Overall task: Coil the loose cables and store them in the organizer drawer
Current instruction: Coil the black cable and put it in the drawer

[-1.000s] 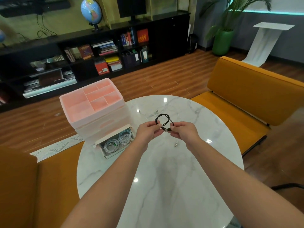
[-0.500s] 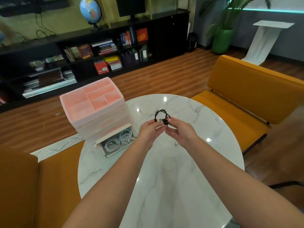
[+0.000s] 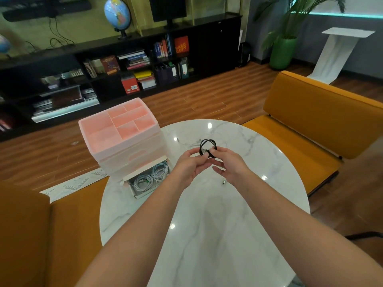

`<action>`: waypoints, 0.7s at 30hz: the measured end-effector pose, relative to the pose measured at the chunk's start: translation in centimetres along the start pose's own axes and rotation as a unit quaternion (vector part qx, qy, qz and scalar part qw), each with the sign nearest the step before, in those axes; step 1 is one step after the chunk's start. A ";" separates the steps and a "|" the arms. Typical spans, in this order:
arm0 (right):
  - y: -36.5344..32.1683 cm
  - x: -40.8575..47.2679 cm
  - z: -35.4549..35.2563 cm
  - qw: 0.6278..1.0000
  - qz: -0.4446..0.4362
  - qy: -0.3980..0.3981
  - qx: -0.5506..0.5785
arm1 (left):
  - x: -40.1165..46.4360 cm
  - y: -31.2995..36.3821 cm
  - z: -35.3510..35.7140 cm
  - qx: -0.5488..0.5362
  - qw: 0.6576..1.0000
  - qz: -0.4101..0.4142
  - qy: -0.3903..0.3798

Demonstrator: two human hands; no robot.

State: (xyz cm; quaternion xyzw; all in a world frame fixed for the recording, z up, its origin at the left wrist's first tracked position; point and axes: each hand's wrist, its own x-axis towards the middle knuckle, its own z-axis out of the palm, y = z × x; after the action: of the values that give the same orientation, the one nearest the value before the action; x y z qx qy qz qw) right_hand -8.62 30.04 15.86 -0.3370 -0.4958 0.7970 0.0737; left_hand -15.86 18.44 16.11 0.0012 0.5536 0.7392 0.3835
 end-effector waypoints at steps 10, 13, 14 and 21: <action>-0.9 0.7 0.3 1.000 0.009 0.022 -0.012 | 0.1 -0.2 0.7 -0.081 0.996 -0.034 -0.004; -0.9 0.8 0.4 1.000 0.001 0.020 -0.014 | 0.4 0.0 1.7 -0.038 0.999 -0.014 0.024; -0.9 0.8 0.4 1.000 -0.003 0.018 -0.014 | 0.4 0.0 2.2 -0.021 0.999 -0.008 0.035; -1.5 0.7 -0.3 0.997 -0.020 0.020 -0.074 | 0.7 0.3 2.1 0.003 1.000 0.001 0.024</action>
State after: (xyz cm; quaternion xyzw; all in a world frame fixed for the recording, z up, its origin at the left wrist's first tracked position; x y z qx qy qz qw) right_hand -9.23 31.31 16.68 -0.3475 -0.5581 0.7498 0.0744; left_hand -15.67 20.50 16.87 -0.0143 0.5647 0.7379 0.3693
